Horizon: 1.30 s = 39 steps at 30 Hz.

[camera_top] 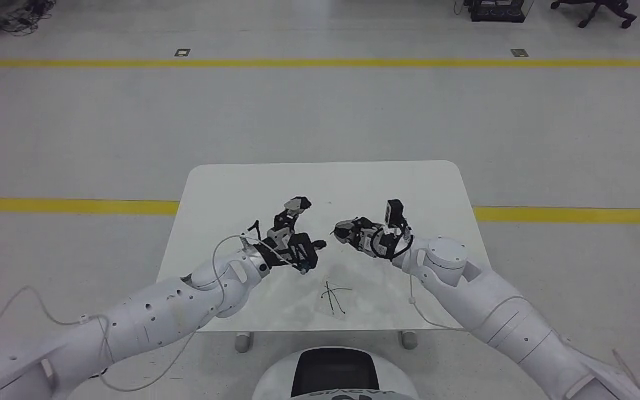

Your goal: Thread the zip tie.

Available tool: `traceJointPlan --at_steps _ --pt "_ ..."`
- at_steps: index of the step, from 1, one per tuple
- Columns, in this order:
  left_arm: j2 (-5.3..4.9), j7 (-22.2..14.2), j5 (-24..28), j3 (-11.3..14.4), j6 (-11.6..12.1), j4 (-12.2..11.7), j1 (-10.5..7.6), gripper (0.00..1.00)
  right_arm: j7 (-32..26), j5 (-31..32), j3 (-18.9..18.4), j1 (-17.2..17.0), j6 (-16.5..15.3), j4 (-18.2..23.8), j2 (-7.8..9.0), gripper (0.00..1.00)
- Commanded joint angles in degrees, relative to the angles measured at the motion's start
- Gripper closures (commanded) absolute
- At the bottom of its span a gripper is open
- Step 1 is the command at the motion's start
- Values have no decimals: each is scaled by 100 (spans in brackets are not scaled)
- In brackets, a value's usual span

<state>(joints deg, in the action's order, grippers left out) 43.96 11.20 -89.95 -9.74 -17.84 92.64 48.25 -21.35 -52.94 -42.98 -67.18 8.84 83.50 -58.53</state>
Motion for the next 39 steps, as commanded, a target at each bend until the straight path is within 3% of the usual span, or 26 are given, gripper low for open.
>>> traceJointPlan --at_steps 1,2,7,11,30,39 --pt "5 55 0 0 67 -9 -22 7 20 -12 -28 5 63 -8 -22 100" --pt "6 68 0 0 102 -15 -37 18 33 -12 -36 10 89 -8 -35 100" --pt "19 222 0 0 211 -13 -50 43 62 -12 -68 31 203 -41 -106 100" --pt "23 290 0 0 244 -24 -63 51 80 23 -75 55 290 -74 -161 100" --pt "39 261 0 0 264 -64 -70 56 73 494 -292 -156 456 -35 -273 100" --pt "16 250 0 0 484 -58 -155 57 159 514 -535 -308 409 82 -298 100"
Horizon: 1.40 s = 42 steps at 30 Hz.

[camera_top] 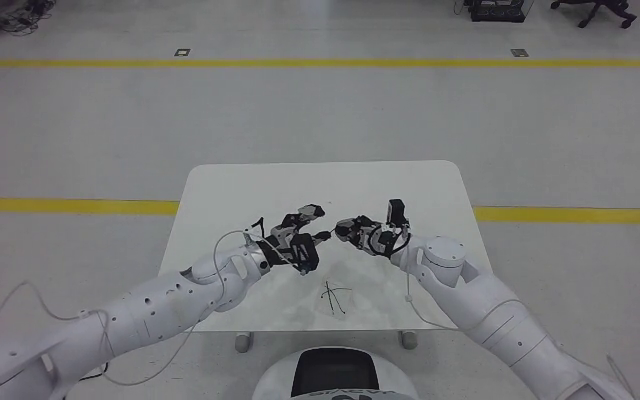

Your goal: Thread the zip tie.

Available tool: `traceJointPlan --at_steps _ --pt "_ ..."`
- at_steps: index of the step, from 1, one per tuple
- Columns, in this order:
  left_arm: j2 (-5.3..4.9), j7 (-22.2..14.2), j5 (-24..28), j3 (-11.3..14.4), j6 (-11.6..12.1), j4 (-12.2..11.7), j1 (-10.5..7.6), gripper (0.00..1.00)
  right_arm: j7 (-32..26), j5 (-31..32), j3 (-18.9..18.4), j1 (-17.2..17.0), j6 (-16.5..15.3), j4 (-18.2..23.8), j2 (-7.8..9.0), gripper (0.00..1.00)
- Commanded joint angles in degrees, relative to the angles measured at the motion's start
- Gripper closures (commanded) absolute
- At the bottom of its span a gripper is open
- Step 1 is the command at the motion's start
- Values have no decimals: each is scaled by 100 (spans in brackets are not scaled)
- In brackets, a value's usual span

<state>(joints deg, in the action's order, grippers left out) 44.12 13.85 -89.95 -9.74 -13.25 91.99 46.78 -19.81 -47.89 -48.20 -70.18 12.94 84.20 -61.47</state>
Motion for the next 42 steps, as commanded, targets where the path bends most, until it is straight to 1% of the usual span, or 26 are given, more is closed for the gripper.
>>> traceJointPlan --at_steps 1,4,7,10,12,15,20,25,32,36,39,41,42 --pt "0 -28 0 0 60 15 -20 57 12 15 -31 -17 -4 25 -13 100" --pt "1 -73 0 0 133 29 -40 57 21 32 -61 -23 3 61 -34 100" --pt "1 -208 0 0 278 55 -88 56 11 57 -82 -24 20 98 -59 100" --pt "1 -241 0 0 320 83 -98 56 -31 77 -80 -13 71 114 -87 100" --pt "-1 -255 0 0 323 88 -98 57 -34 123 -54 9 139 110 -111 100" --pt "-3 -263 0 0 256 74 -85 59 -23 195 -25 36 224 93 -143 100" --pt "-10 -240 0 0 201 57 -67 62 -16 255 -49 23 282 57 -177 100" --pt "-8 -240 0 0 204 49 -67 64 -29 344 -107 -33 317 72 -194 100" --pt "9 -254 0 0 289 46 -80 66 -153 467 -207 -116 268 123 -206 100" --pt "20 -283 0 0 355 52 -97 71 -179 531 -265 -167 220 165 -214 100" --pt "26 -290 0 0 386 55 -102 82 -195 572 -300 -196 206 187 -224 100" --pt "30 -295 0 0 423 59 -96 87 -206 586 -321 -213 193 196 -230 100" --pt "34 -300 0 0 442 55 -96 87 -214 594 -333 -223 186 197 -235 100"
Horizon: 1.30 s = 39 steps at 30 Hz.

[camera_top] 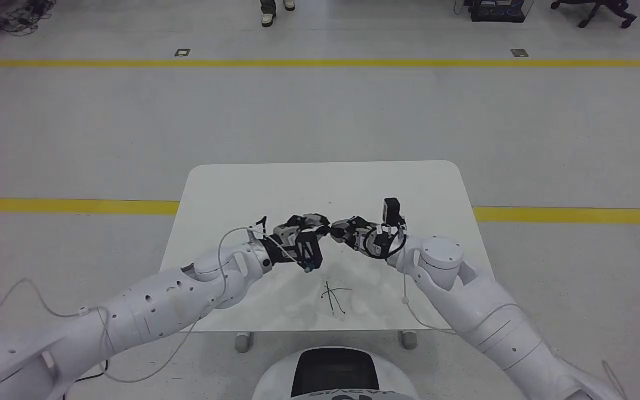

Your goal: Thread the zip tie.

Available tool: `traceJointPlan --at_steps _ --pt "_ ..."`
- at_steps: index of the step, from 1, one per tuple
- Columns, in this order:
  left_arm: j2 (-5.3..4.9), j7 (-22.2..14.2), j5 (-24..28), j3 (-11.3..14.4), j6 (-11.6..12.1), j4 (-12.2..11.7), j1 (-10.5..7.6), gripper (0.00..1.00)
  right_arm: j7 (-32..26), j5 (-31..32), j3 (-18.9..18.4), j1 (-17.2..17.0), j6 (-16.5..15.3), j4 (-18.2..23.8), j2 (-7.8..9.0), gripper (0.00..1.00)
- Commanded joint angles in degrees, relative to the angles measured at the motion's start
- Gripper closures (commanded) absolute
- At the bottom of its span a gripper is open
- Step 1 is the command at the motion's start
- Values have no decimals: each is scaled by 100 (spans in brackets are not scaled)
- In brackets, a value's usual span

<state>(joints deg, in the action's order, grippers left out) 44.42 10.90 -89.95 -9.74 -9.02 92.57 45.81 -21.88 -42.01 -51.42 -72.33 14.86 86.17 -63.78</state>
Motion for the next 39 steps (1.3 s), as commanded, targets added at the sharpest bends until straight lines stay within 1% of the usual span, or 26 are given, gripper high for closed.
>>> traceJointPlan --at_steps 1,5,9,12,16,22,28,35,39 --pt "8 -9 0 0 35 -7 1 88 -13 11 -21 -14 -9 1 -8 100" --pt "27 -23 0 0 149 7 -27 87 -28 22 -59 -31 -22 -7 -27 100" --pt "36 -32 0 0 178 7 -37 82 -32 49 -88 -41 -15 -17 -47 100" --pt "39 -22 0 0 203 3 -33 82 -23 85 -102 -43 18 -14 -62 100" --pt "40 -34 0 0 258 7 -48 85 -12 123 -117 -43 42 -4 -83 100" --pt "44 -65 0 0 312 12 -55 84 -6 204 -145 -54 69 26 -110 100" --pt "50 -96 0 0 410 30 -79 86 -29 256 -179 -65 98 34 -136 100" --pt "60 -139 0 0 518 55 -102 85 -63 297 -217 -79 112 32 -165 100" --pt "70 -159 0 0 590 64 -117 87 -79 308 -241 -79 121 16 -182 100"
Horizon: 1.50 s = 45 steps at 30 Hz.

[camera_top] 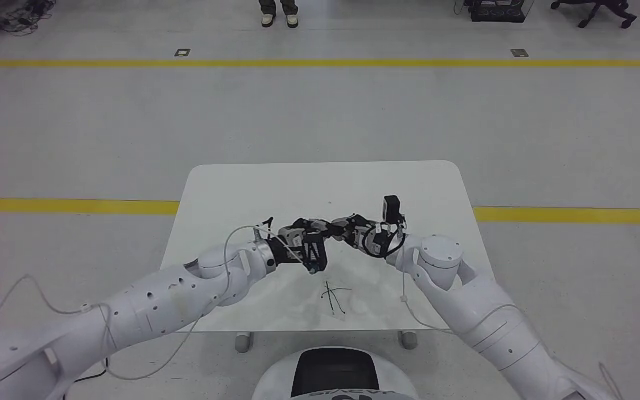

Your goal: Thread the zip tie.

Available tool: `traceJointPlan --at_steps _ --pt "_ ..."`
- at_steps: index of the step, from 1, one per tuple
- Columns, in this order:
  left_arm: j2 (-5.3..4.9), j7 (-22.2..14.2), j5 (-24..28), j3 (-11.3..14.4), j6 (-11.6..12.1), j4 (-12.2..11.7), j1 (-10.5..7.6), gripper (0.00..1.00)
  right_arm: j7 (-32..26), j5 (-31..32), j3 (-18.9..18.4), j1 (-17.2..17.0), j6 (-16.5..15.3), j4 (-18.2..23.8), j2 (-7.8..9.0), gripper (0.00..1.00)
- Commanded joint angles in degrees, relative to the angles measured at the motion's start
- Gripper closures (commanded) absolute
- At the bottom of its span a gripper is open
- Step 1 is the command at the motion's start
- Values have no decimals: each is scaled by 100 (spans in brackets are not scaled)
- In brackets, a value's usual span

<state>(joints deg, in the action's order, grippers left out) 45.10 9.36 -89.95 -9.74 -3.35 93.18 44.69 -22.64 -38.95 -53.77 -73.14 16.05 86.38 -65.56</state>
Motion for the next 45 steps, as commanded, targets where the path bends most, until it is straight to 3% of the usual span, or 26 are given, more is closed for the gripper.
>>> traceJointPlan --at_steps 1,6,10,16,17,18,19,20,30,36,45 --pt "6 -12 0 0 39 6 -9 88 -6 4 -11 3 3 -11 -8 100" --pt "24 -59 0 0 137 34 -31 90 -40 23 -37 6 -7 -33 -31 100" --pt "31 -58 0 0 191 43 -46 100 -62 42 -55 8 -3 -49 -47 100" --pt "35 -13 0 0 215 37 -45 100 -92 55 -83 4 9 -74 -72 100" --pt "35 3 0 0 197 35 -32 100 -94 59 -86 3 11 -78 -76 85" --pt "35 29 0 0 167 23 -16 100 -97 60 -91 1 13 -82 -79 62" --pt "33 52 0 0 129 0 -4 100 -100 62 -98 -2 14 -87 -83 18" --pt "32 63 0 0 81 -17 14 100 -102 63 -106 -6 16 -90 -86 0" --pt "18 221 0 0 -248 -155 161 100 -143 150 -257 -157 -23 -25 -80 0" --pt "13 360 0 0 -380 -240 309 100 -341 329 -459 -362 -209 52 -25 0" --pt "14 785 857 -349 66 -477 556 100 -791 487 -813 -694 -514 144 71 0"
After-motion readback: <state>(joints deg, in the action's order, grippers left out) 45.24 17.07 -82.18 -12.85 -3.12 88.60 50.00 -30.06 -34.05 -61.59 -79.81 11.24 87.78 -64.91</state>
